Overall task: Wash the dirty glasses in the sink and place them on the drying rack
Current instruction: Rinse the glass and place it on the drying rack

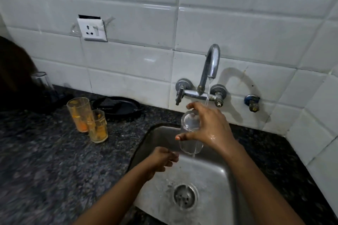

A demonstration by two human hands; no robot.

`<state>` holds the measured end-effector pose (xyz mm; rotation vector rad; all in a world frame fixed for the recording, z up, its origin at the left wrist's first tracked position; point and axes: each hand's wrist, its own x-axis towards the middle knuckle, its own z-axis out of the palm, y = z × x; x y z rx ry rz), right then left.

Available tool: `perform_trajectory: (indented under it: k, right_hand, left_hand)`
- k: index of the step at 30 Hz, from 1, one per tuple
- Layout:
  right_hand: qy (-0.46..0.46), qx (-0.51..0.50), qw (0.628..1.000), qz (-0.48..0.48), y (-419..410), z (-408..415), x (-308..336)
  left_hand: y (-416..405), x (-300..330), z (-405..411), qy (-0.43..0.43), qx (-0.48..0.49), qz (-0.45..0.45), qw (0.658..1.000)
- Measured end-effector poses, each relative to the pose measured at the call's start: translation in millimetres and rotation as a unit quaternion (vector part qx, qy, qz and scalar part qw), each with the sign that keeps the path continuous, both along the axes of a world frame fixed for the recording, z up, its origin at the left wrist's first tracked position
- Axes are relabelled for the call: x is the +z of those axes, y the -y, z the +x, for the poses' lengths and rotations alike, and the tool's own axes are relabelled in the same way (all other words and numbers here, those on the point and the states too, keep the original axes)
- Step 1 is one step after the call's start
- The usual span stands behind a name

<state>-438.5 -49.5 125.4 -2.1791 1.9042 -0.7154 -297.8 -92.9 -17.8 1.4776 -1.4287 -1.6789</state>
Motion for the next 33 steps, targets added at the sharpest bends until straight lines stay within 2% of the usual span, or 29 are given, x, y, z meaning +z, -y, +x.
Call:
perform_trajectory:
  k: [3, 7, 9, 12, 15, 18, 20, 22, 25, 27, 33]
  right_hand:
    - [0.014, 0.008, 1.000, -0.013, 8, 17, 1]
    - [0.038, 0.053, 0.996, -0.057, 26, 54, 2]
    - [0.005, 0.088, 0.990, -0.106, 39, 89, 3]
    - [-0.081, 0.130, 0.957, -0.246, 67, 150, 3]
    - [-0.134, 0.134, 0.922, -0.337, 95, 225, 8]
    - [-0.144, 0.169, 0.903, -0.367, 122, 300, 7]
    - [-0.139, 0.204, 0.897, -0.366, 145, 353, 3]
    - [-0.130, 0.229, 0.900, -0.347, 166, 400, -5]
    - [-0.109, 0.273, 0.908, -0.297, 202, 466, -22]
    - [-0.084, 0.285, 0.924, -0.239, 226, 502, -36]
    - [-0.029, 0.250, 0.962, -0.101, 292, 588, -78]
  left_hand:
    - [4, -3, 44, 0.025, 0.007, -0.090, 0.996]
    - [9, 1, 120, 0.058, 0.104, -0.149, 0.982]
    - [12, 3, 166, 0.066, 0.135, -0.167, 0.975]
    - [18, -1, 246, 0.120, 0.182, -0.176, 0.960]
    - [22, -9, 337, 0.202, 0.260, -0.199, 0.923]
    - [26, -22, 428, 0.314, 0.361, -0.220, 0.850]
    - [29, -37, 485, 0.405, 0.393, -0.211, 0.798]
    - [35, -54, 526, 0.465, 0.385, -0.183, 0.776]
    - [45, -71, 557, 0.490, 0.373, -0.176, 0.768]
    - [47, -75, 557, 0.487, 0.356, -0.173, 0.779]
    - [53, -78, 557, 0.486, 0.356, -0.187, 0.776]
